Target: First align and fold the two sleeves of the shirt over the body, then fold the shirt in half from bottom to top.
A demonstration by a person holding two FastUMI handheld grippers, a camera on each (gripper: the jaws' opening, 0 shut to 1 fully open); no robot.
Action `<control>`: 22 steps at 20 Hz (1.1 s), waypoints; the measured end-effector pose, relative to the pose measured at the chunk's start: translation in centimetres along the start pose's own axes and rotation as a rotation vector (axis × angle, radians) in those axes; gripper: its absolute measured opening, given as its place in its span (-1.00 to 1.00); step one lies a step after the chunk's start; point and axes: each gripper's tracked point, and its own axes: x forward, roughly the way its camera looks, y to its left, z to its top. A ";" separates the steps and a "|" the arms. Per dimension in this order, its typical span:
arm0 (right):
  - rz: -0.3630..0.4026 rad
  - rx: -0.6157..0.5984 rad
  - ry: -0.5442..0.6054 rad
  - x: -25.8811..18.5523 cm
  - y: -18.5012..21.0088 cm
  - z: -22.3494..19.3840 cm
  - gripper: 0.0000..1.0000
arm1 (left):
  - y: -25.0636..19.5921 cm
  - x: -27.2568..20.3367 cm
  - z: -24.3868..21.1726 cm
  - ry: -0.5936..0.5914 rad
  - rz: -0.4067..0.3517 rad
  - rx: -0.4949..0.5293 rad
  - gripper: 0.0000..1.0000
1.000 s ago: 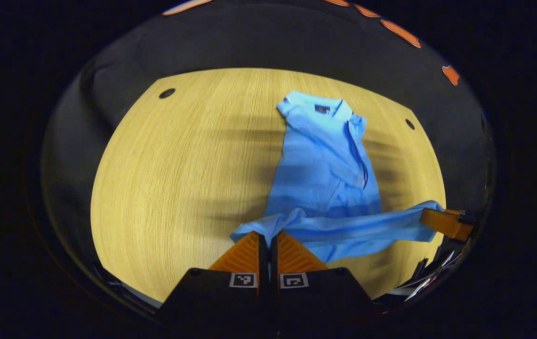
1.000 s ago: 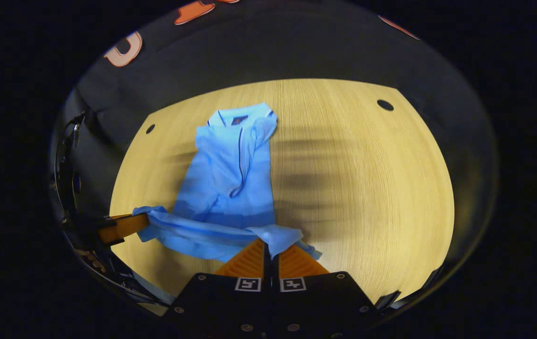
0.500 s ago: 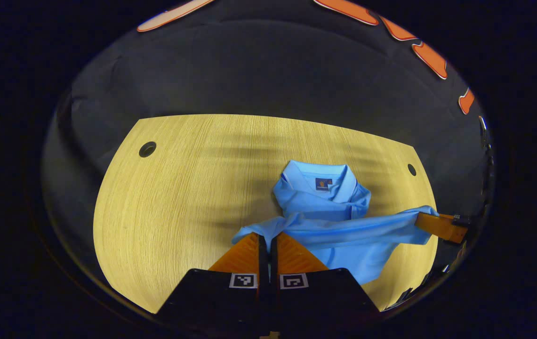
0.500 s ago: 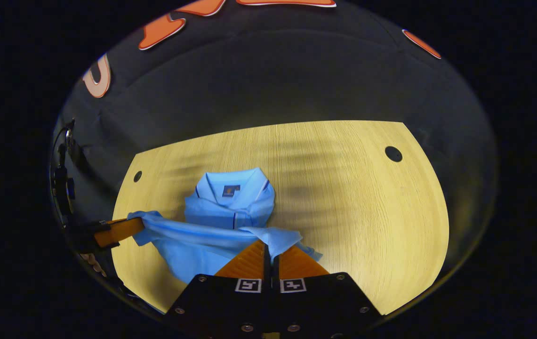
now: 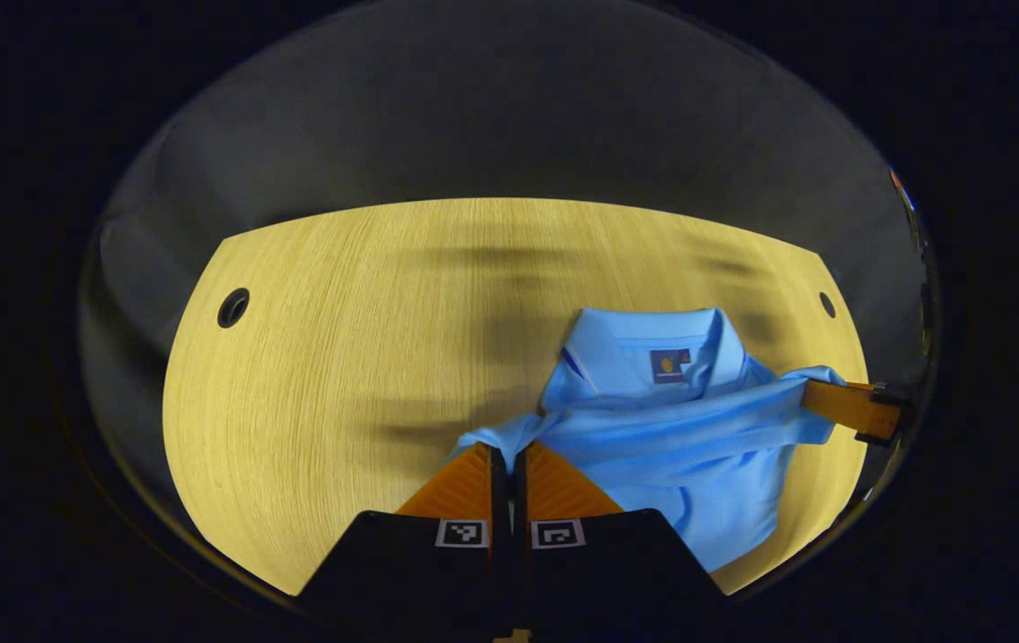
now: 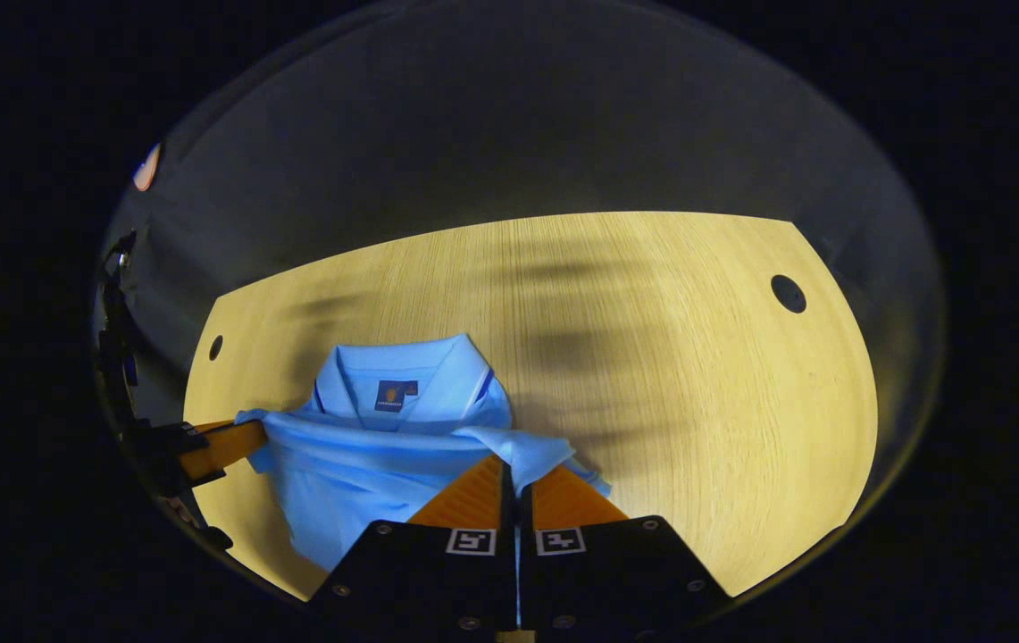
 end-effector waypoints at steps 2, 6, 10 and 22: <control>-0.018 0.011 0.012 0.3 -0.6 -0.2 -0.86 | -0.1 0.6 -0.5 0.007 -0.010 -0.029 -0.89; -0.075 -0.017 -0.007 0.0 -2.1 0.3 -0.65 | 1.4 0.5 0.6 -0.059 0.034 -0.031 0.01; -0.114 -0.018 -0.046 -2.0 -2.8 0.9 0.93 | 2.6 -2.5 2.1 -0.143 0.077 -0.046 1.00; -0.037 -0.064 -0.487 -23.0 -2.1 4.8 0.97 | 3.5 -27.3 6.8 -0.654 0.148 -0.045 1.00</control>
